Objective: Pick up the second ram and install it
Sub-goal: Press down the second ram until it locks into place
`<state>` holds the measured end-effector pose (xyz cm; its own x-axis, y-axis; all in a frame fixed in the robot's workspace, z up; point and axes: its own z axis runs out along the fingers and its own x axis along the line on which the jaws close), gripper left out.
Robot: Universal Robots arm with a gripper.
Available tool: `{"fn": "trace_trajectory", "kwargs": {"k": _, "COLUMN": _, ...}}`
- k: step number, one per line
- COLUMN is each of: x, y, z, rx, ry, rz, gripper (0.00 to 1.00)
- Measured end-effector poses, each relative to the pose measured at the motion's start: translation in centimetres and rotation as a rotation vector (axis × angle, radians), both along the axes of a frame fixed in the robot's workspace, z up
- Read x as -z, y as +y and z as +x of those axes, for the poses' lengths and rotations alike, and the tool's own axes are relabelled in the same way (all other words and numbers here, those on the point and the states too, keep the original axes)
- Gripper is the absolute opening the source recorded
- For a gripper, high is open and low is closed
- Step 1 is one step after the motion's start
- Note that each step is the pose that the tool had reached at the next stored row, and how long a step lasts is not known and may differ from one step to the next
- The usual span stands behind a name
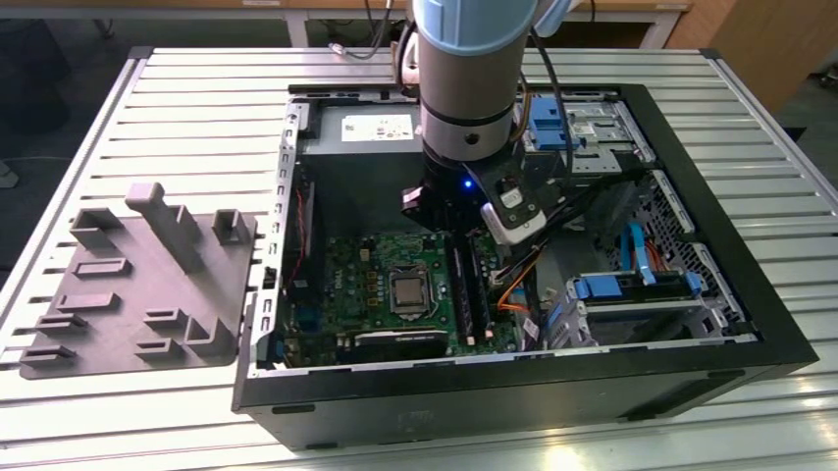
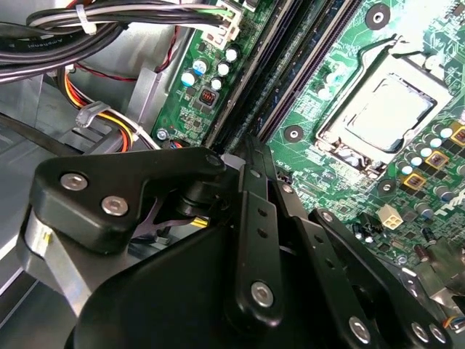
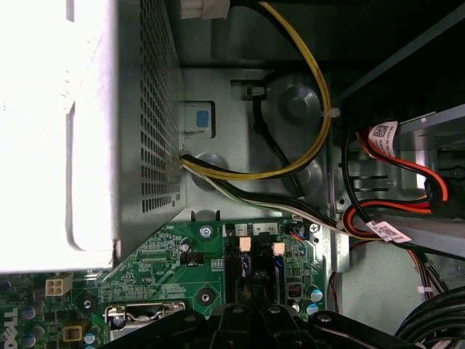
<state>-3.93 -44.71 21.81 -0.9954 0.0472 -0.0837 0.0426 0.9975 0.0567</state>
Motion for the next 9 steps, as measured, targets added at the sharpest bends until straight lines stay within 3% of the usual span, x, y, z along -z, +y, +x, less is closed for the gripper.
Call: {"fn": "trace_trajectory", "kwargs": {"k": 9, "x": 0.14, "y": 0.00, "z": 0.00, "rx": 0.000, "ry": 0.0000, "rz": 0.0000, "gripper": 0.11}}
